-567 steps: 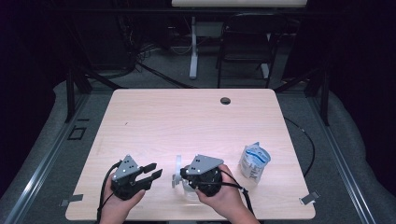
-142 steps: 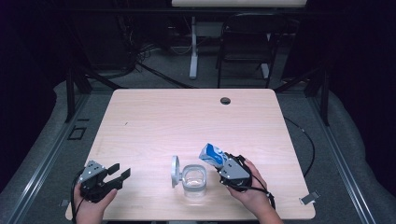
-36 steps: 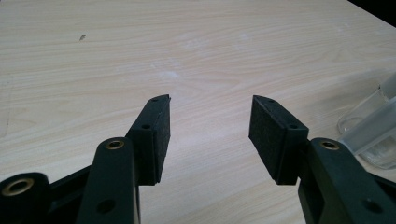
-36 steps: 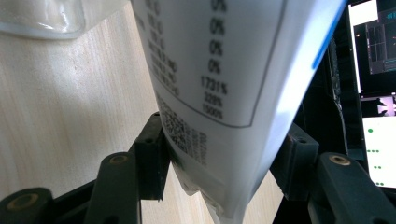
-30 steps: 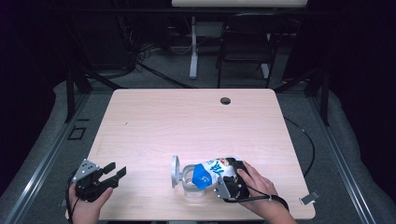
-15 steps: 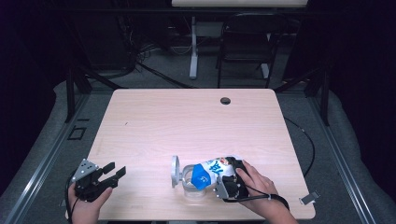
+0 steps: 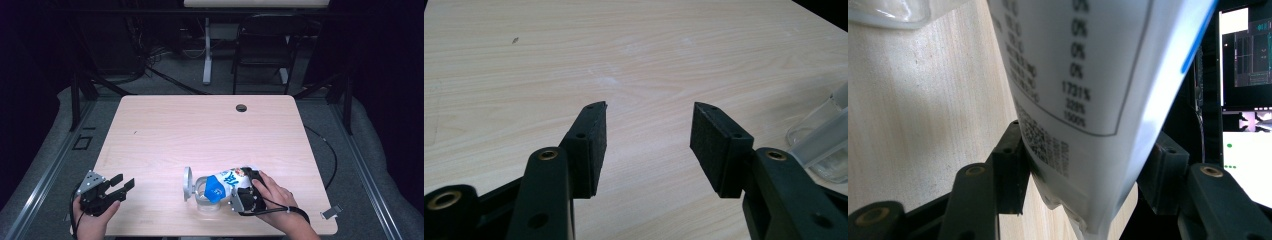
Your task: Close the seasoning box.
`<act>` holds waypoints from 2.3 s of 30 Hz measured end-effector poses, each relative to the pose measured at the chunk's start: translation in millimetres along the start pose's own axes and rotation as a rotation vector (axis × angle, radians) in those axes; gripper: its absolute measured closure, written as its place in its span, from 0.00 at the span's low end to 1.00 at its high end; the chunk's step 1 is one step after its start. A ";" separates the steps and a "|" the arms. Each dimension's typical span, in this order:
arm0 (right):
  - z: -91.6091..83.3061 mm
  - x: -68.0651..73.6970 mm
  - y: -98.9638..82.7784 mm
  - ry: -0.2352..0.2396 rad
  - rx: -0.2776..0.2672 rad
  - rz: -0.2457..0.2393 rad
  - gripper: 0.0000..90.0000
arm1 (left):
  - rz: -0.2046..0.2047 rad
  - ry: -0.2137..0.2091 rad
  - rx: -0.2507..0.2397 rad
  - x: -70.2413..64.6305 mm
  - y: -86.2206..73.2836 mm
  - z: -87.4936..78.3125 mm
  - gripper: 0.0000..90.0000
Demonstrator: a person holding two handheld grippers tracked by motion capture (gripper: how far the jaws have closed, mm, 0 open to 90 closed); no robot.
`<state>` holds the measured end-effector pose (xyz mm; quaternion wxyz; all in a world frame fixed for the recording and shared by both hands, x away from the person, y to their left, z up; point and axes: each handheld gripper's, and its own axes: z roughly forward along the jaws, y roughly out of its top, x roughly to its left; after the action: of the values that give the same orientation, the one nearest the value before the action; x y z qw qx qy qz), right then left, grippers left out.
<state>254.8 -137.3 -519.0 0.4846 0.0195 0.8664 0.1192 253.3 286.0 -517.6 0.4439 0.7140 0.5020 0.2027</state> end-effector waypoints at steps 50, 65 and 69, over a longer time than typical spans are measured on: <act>-3.3 -13.9 6.1 0.054 0.045 -0.116 0.51 | -0.012 0.006 0.003 3.5 -2.8 1.6 0.55; -4.2 -14.4 8.3 0.041 0.058 -0.146 0.51 | -0.018 0.007 0.001 4.5 -3.4 1.9 0.55; -5.1 -14.9 9.4 0.038 0.070 -0.158 0.51 | -0.018 0.007 0.001 4.5 -3.4 1.9 0.55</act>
<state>257.6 -131.4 -501.9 0.4751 -0.0343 0.8778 0.0503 254.7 289.6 -522.2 0.4437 0.7089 0.5101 0.2009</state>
